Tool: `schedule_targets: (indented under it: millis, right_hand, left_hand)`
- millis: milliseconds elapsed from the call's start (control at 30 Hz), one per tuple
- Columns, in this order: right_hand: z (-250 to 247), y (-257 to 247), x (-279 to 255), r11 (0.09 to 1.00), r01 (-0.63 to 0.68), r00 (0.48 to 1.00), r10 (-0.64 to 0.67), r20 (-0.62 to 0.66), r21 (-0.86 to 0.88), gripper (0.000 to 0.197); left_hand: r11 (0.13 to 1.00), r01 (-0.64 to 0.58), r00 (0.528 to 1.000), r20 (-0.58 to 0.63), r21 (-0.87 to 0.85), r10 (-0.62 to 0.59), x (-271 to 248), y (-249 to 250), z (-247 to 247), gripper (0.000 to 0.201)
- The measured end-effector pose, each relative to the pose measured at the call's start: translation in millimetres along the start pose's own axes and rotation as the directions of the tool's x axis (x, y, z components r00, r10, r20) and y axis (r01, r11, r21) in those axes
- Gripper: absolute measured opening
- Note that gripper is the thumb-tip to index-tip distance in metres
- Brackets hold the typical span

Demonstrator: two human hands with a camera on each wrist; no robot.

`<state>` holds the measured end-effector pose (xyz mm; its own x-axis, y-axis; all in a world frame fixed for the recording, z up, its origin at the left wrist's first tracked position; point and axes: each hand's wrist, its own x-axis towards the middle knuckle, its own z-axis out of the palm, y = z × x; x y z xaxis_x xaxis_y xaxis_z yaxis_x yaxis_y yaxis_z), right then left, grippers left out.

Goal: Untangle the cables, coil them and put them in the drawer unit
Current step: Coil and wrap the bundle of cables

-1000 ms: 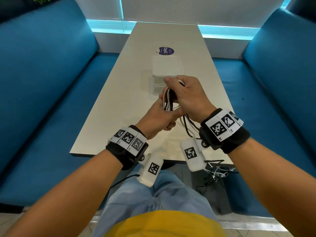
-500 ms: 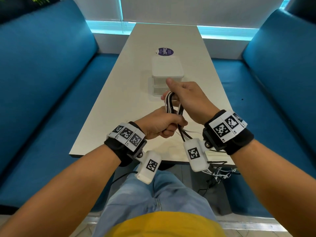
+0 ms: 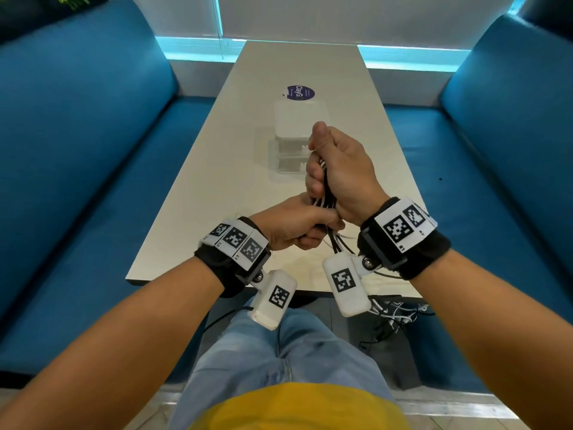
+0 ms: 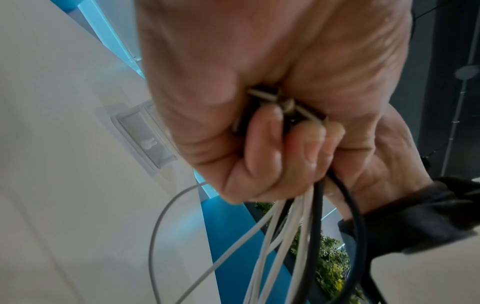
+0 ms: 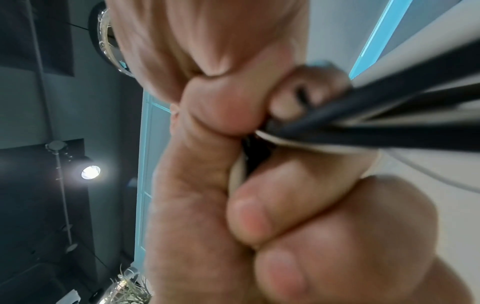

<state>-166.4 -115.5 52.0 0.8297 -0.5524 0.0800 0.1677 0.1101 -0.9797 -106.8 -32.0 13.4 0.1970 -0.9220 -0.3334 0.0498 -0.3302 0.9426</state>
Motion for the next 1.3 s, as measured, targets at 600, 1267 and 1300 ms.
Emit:
schedule_targets:
  millis: [600, 1267, 1300]
  right_hand:
    - [3, 4, 0, 0.997, 0.012, 0.999, -0.009, -0.039, 0.081, 0.053]
    - [-17, 5, 1, 0.95, -0.019, 0.985, 0.071, 0.157, -0.313, 0.053]
    - [-21, 13, -3, 0.934, -0.038, 0.965, 0.127, 0.229, -0.356, 0.044]
  left_hand:
    - [0.973, -0.231, 0.973, -0.019, 0.02, 0.232, -8, 4, -20, 0.019]
    - [0.904, -0.185, 0.977, -0.167, -0.386, 0.129, 0, 9, -8, 0.028]
    - [0.88, -0.218, 0.967, -0.217, -0.421, 0.135, 0, 11, -12, 0.028]
